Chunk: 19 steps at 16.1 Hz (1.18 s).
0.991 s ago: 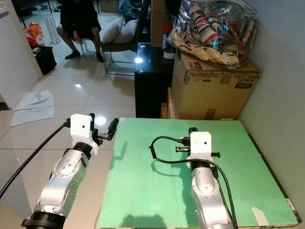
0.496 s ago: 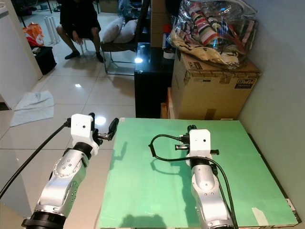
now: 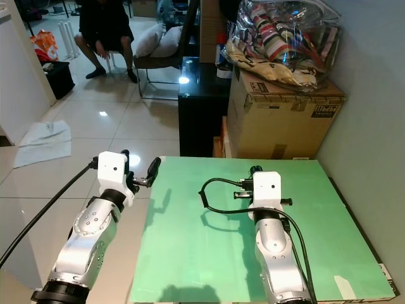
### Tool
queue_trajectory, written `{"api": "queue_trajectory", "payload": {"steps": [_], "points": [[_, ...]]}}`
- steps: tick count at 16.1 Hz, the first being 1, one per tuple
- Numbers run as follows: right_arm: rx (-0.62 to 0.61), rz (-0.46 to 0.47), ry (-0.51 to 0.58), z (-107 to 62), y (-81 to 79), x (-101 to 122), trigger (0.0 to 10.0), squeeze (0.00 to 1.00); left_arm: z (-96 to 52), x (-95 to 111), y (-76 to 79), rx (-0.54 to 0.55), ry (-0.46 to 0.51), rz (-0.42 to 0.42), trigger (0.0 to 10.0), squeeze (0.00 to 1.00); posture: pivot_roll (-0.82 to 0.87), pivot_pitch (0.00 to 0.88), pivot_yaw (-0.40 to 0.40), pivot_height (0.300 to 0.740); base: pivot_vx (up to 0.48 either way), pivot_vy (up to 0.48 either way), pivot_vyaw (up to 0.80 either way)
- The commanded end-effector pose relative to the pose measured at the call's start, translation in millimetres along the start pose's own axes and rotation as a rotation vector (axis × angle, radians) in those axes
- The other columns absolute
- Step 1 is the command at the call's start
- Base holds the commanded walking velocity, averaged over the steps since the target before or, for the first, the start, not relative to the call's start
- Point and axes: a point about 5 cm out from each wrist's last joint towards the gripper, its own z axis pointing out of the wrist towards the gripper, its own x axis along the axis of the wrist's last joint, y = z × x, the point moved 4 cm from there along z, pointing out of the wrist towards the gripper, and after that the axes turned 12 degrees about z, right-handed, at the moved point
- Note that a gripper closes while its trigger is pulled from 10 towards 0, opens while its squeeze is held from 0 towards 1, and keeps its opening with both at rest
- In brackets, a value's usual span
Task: Hang keys on a hook
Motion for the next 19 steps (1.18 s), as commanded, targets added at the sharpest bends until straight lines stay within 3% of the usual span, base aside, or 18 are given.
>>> {"api": "queue_trajectory", "payload": {"steps": [1,4,19], "points": [[0.002,-0.001,0.012,3.1,1.4,3.0,0.0,0.0,1.1,0.2,0.6,0.008,-0.003,-0.004,10.0,0.0,-0.08,0.0,-0.019,0.732,0.0,0.0,0.0],[0.003,0.001,0.01,3.0,1.6,2.5,0.0,0.0,2.0,2.9,3.3,0.003,0.007,0.005,10.0,0.0,-0.09,0.0,-0.022,0.732,0.0,0.0,0.0],[-0.013,0.005,-0.013,3.6,6.0,-0.8,0.0,0.0,0.9,1.5,4.9,0.01,0.009,0.001,10.0,0.0,-0.09,0.0,-0.022,0.732,-0.241,0.0,0.0]]}}
